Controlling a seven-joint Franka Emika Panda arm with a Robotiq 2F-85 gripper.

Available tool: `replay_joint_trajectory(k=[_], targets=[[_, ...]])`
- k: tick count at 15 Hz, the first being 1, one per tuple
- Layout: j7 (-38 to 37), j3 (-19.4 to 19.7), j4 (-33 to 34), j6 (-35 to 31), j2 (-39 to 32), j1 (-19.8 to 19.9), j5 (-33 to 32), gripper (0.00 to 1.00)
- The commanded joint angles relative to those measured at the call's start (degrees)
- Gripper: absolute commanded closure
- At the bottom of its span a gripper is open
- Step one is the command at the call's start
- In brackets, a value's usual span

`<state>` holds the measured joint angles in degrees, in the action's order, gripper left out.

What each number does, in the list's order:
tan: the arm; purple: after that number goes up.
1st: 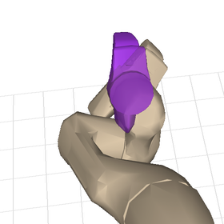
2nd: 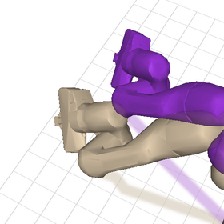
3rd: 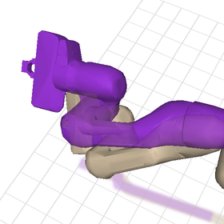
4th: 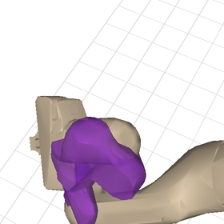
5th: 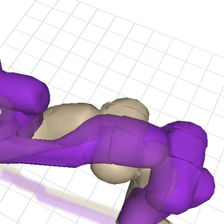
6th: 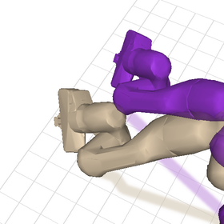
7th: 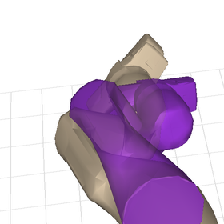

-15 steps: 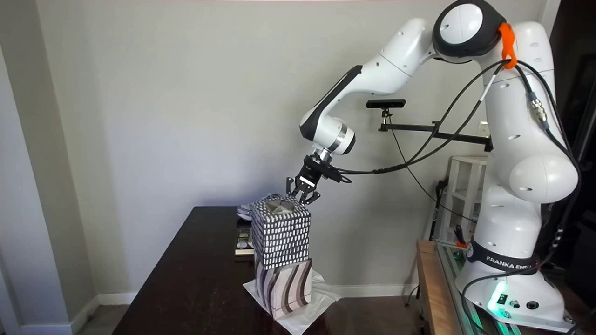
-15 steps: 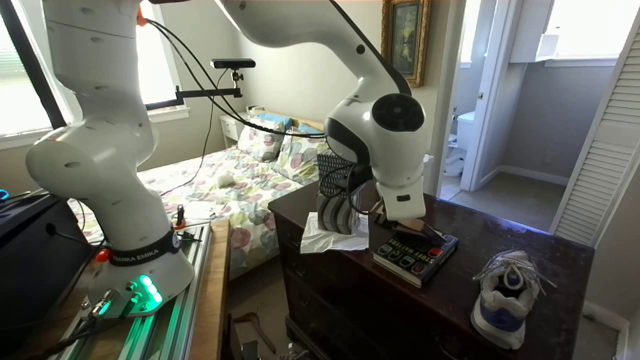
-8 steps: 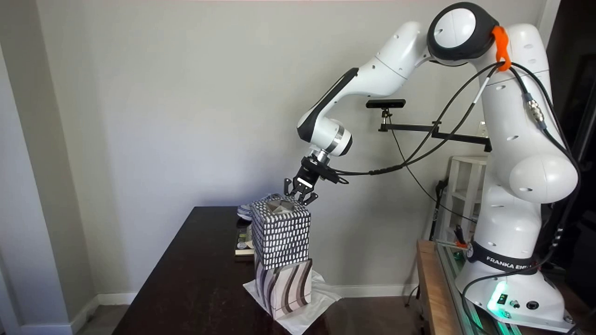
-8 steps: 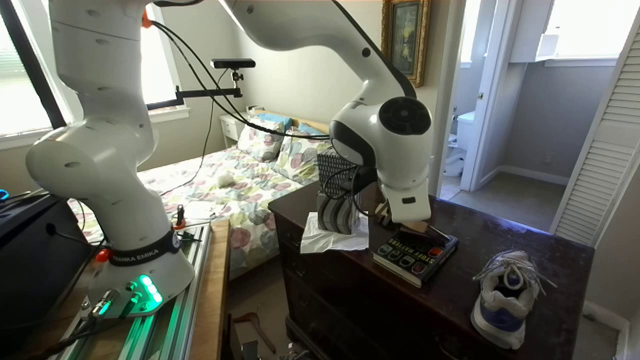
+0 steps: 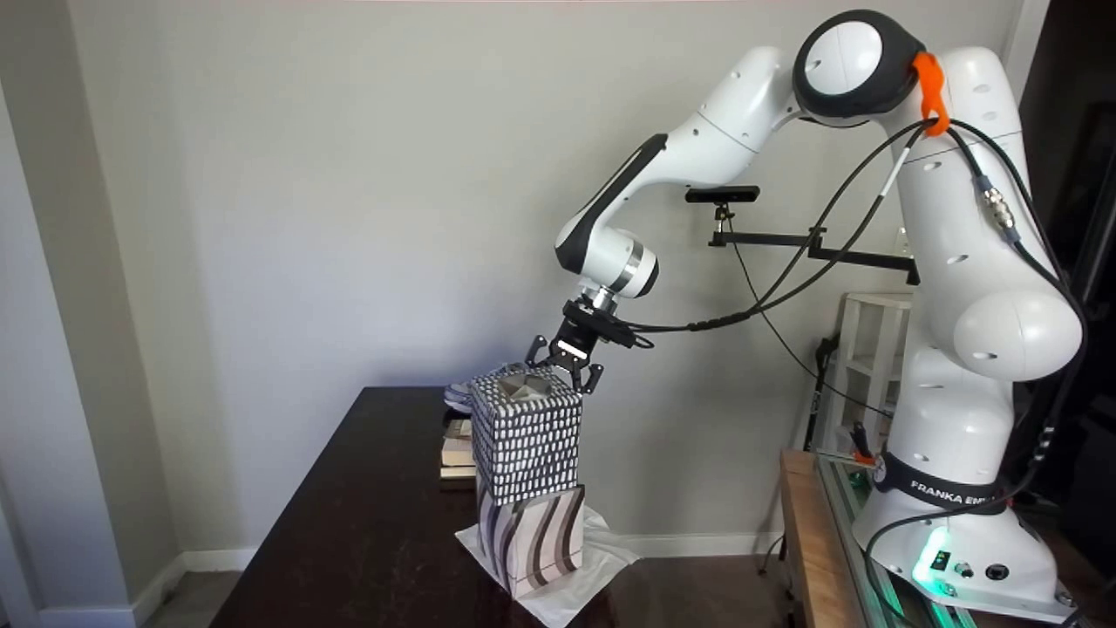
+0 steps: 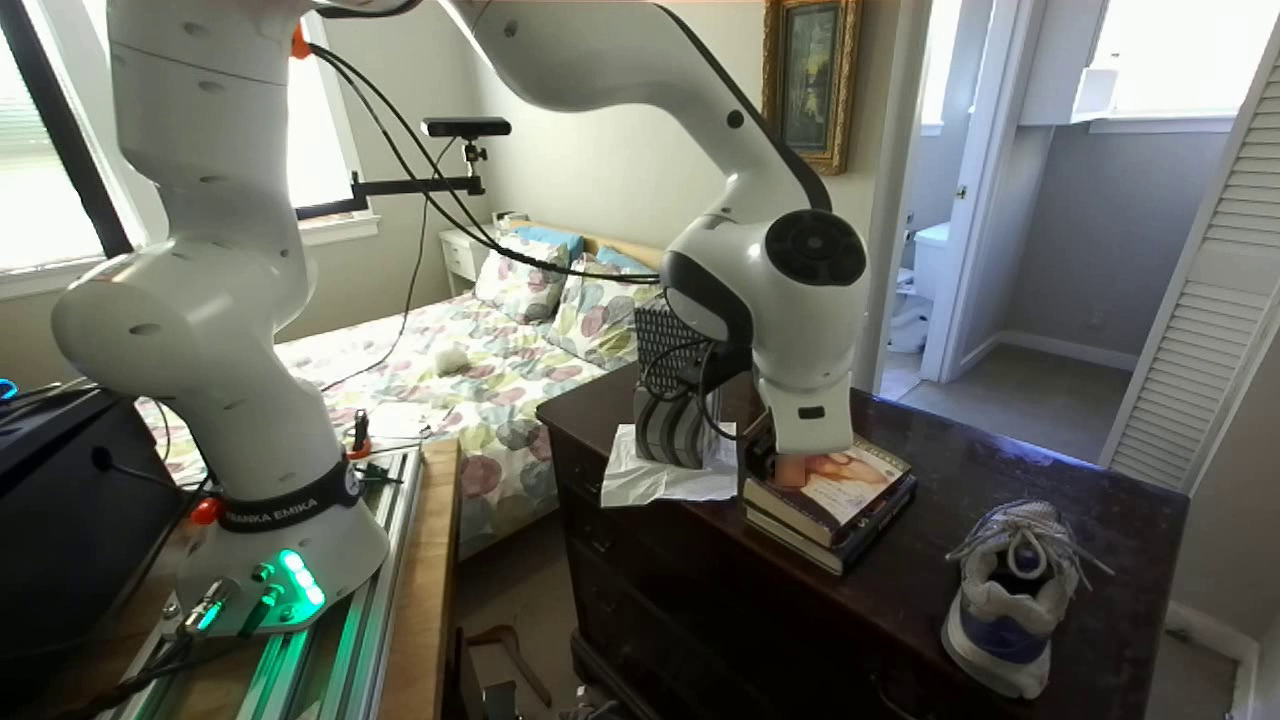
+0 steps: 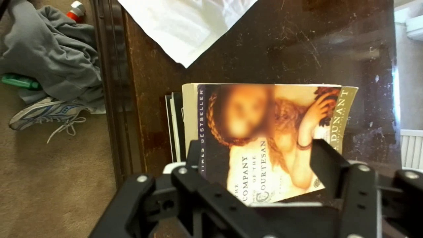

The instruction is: Scatter the objects in the stack, and then place the bottom box on the top one

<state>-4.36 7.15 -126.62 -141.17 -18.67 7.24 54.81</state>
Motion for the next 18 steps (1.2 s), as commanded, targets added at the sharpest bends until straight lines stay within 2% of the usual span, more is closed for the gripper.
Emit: replay_joint_trajectory(k=[1,8,12,18], targets=[[-3.6,0.4,0.8,2.3,0.5,0.2,-3.3,0.0],[1.7,-0.4,0.8,8.9,5.0,0.4,-7.8,0.0],[4.1,-0.6,1.4,14.6,8.0,-0.3,-16.4,0.0],[8.9,-3.0,4.5,22.1,10.6,-1.6,-26.2,0.0]])
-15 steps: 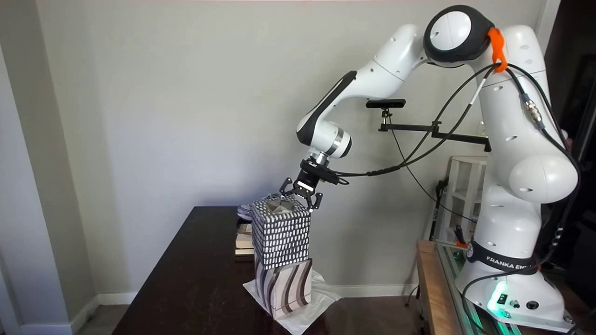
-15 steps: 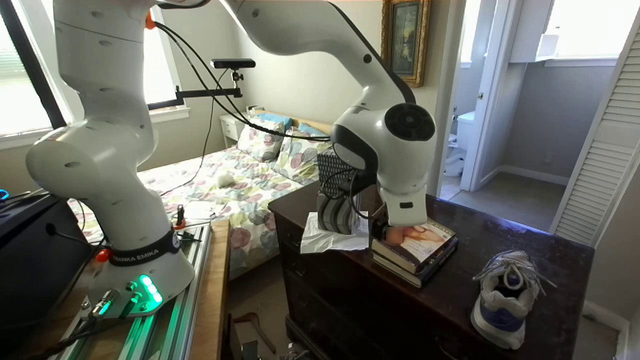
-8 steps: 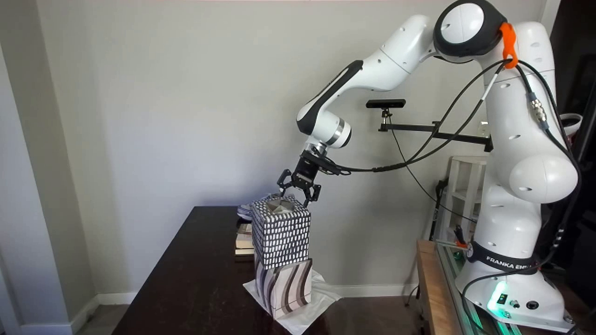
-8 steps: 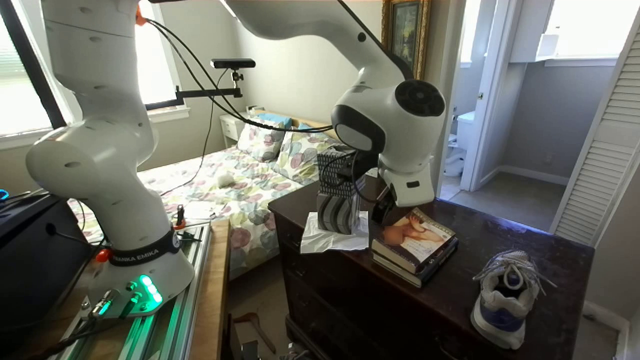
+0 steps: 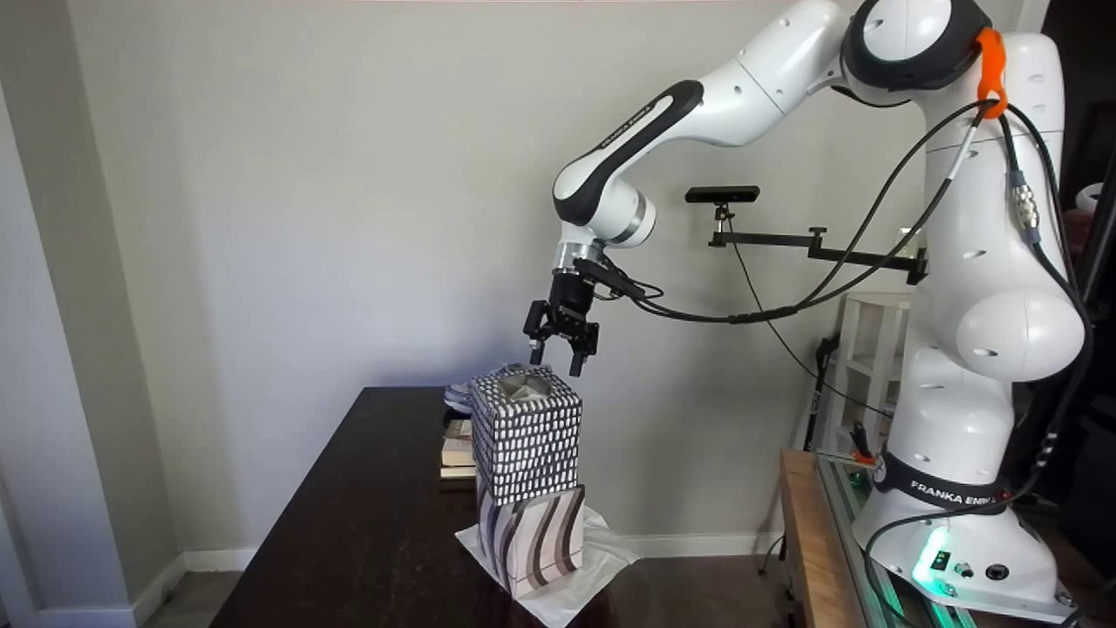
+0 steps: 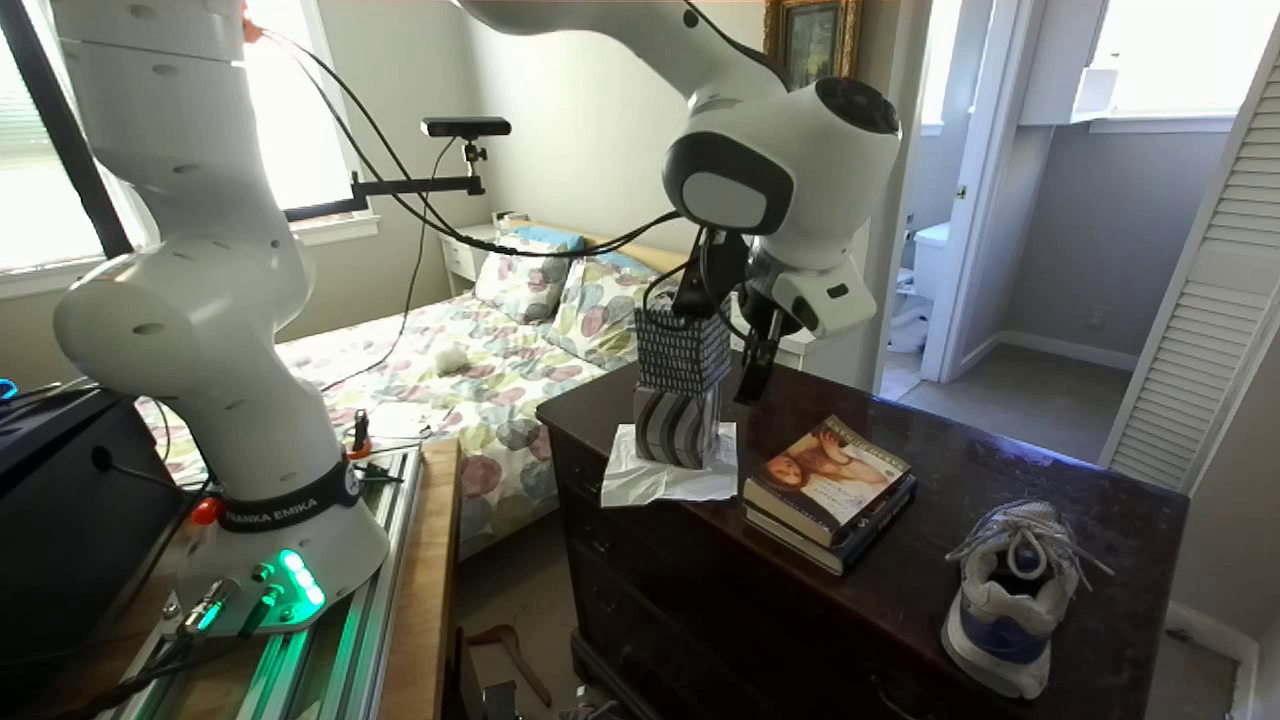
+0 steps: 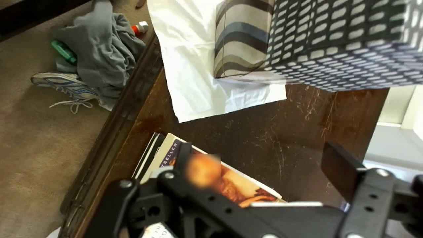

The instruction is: Scatter the objects in the stack, and then place the bottom box on the top one

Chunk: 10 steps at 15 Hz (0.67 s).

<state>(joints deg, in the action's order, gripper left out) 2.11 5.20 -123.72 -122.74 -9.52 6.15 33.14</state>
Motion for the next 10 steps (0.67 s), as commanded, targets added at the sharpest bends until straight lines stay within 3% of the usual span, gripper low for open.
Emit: replay_joint_trajectory(k=[1,10], targets=[[3.4,-1.5,2.4,4.5,1.6,-0.8,-5.9,0.0],[15.8,-5.8,7.7,7.5,1.2,-3.8,-13.1,0.0]])
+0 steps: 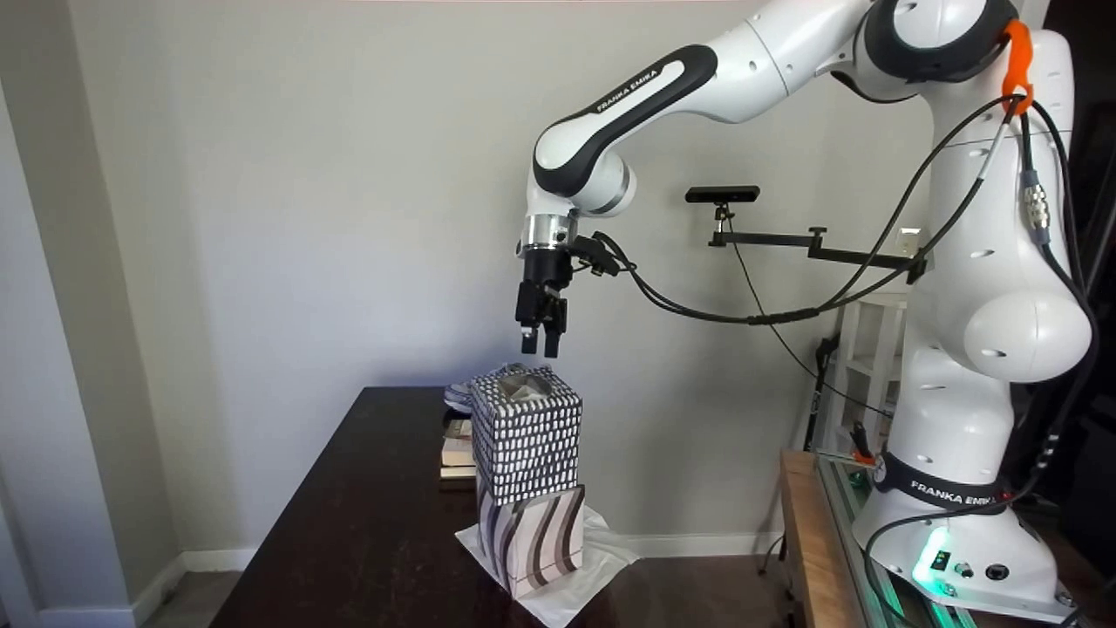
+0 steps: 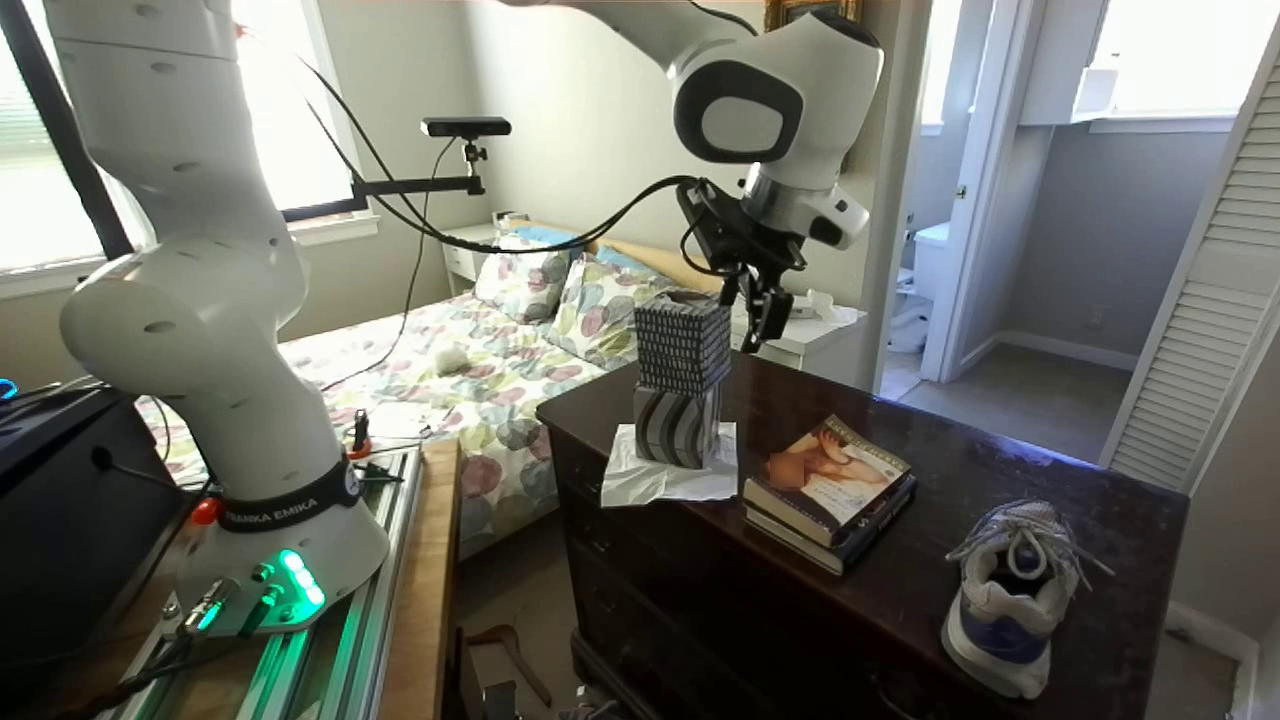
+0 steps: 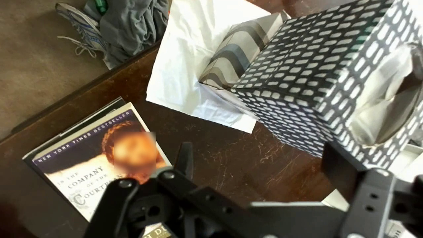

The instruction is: Scatter the objects in the stack, and then place the bottom box on the top one

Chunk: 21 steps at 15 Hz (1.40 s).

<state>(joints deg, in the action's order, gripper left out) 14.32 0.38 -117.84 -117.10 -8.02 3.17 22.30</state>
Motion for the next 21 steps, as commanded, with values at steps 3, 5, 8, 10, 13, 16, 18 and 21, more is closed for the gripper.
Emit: replay_joint_trajectory(k=[3,5,8,10,13,16,18,21], targets=[[6.8,-2.2,2.7,2.1,-0.7,-1.6,-2.7,0.0],[8.3,-2.9,3.2,2.4,-0.9,-2.2,-3.1,0.0],[10.1,-3.7,3.5,2.9,-1.2,-2.9,-4.1,0.0],[10.6,-4.1,3.5,2.7,-1.6,-3.4,-5.4,0.0],[10.8,-4.8,3.5,1.2,-2.7,-4.2,-7.2,0.0],[10.5,-5.3,3.7,0.0,-3.6,-4.6,-7.6,0.03],[10.4,-5.6,3.9,-0.2,-4.2,-4.8,-7.4,0.28],[10.2,-6.0,4.6,-0.1,-5.0,-4.7,-6.7,0.47]])
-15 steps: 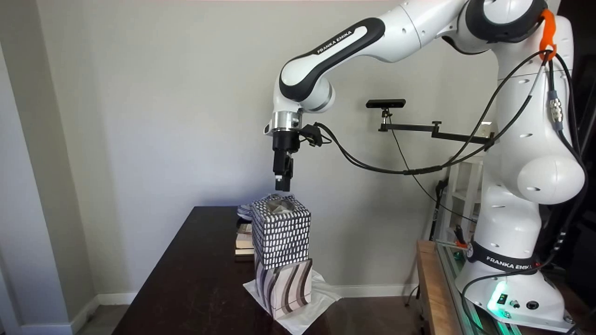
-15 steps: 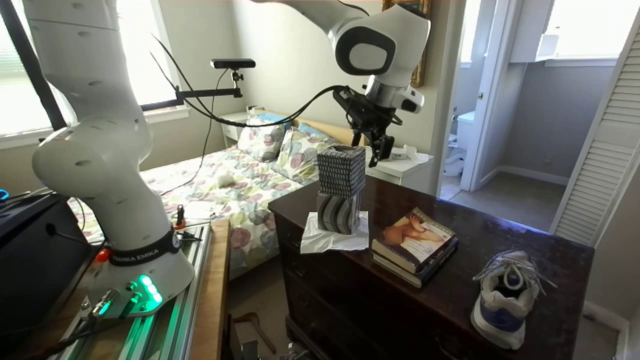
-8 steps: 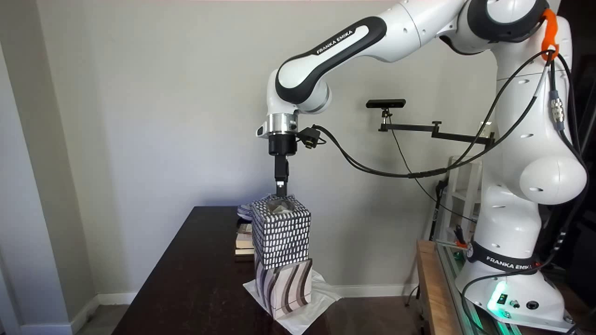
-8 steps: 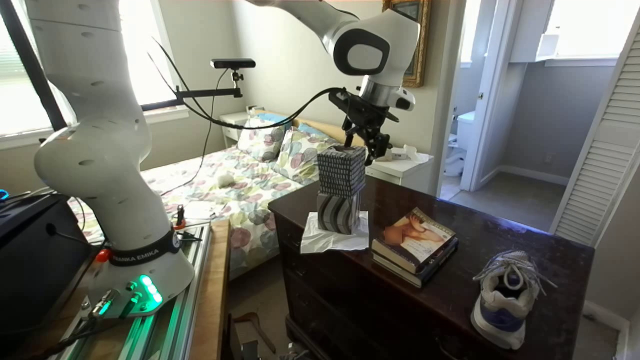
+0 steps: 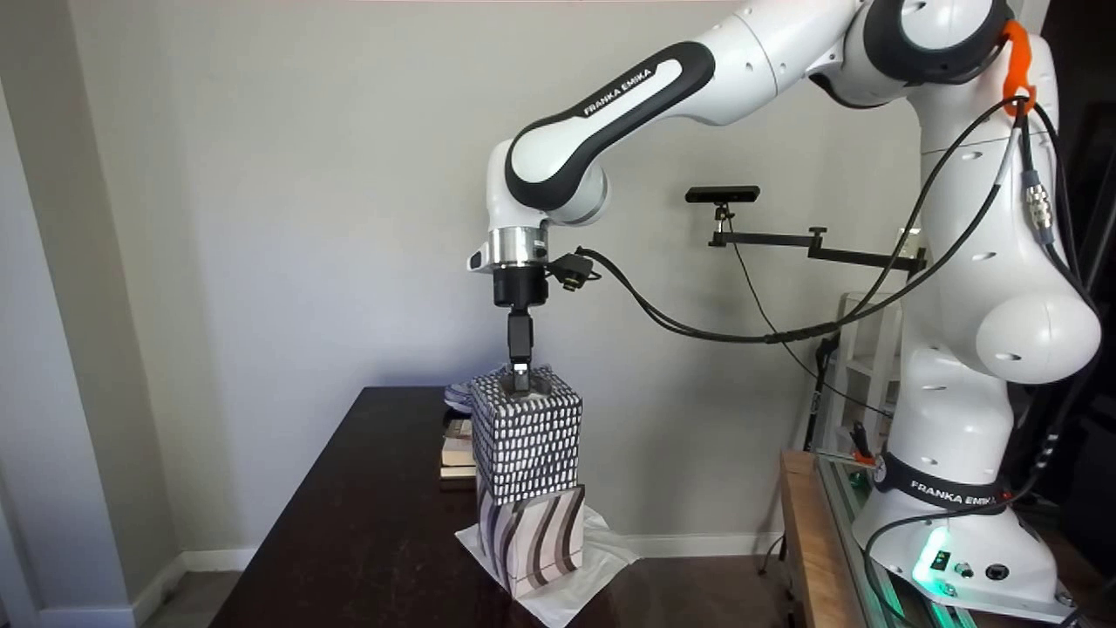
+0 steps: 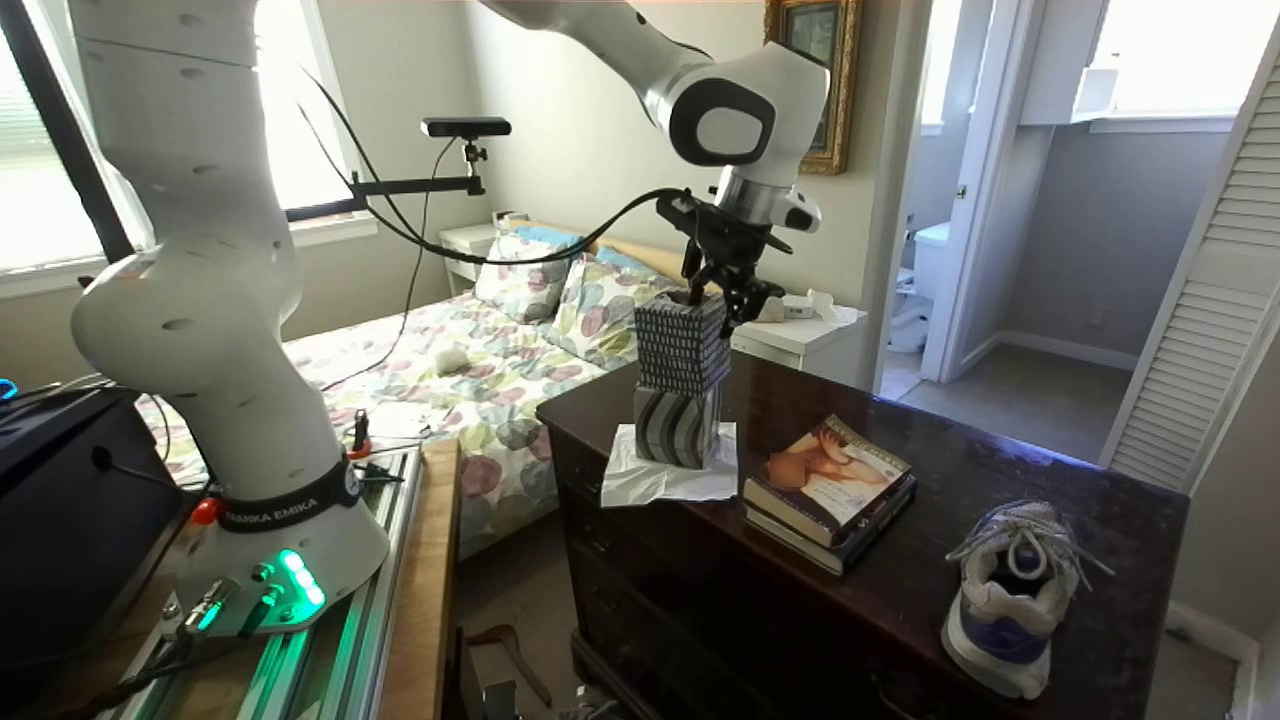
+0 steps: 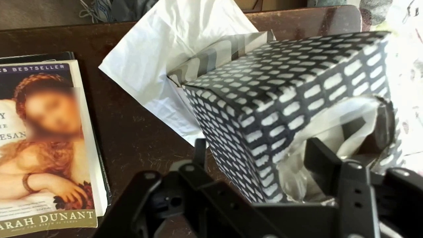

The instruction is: Scatter the objects in the stack, and then place the bottom box on the top one

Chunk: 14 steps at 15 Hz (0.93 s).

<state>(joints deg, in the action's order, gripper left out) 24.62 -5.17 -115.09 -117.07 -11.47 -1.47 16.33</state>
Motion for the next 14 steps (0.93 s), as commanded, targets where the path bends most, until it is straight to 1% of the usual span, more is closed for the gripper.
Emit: replay_joint_trajectory(k=[1,3,6,8,10,11,14], targets=[[-0.2,-0.5,2.1,-0.1,-1.8,0.0,-0.3,0.55],[-1.2,-0.6,2.6,0.0,-2.1,0.1,0.6,0.67],[-2.6,-0.7,3.6,0.9,-2.6,0.3,2.6,0.89],[-3.1,-0.8,4.5,2.1,-3.0,0.6,4.1,1.0],[-3.7,-0.7,5.0,2.3,-3.3,0.7,5.6,1.0],[-4.3,-0.7,5.5,2.2,-3.6,0.8,6.2,0.97],[-7.1,-0.3,7.4,1.3,-4.7,0.9,7.3,1.0]])
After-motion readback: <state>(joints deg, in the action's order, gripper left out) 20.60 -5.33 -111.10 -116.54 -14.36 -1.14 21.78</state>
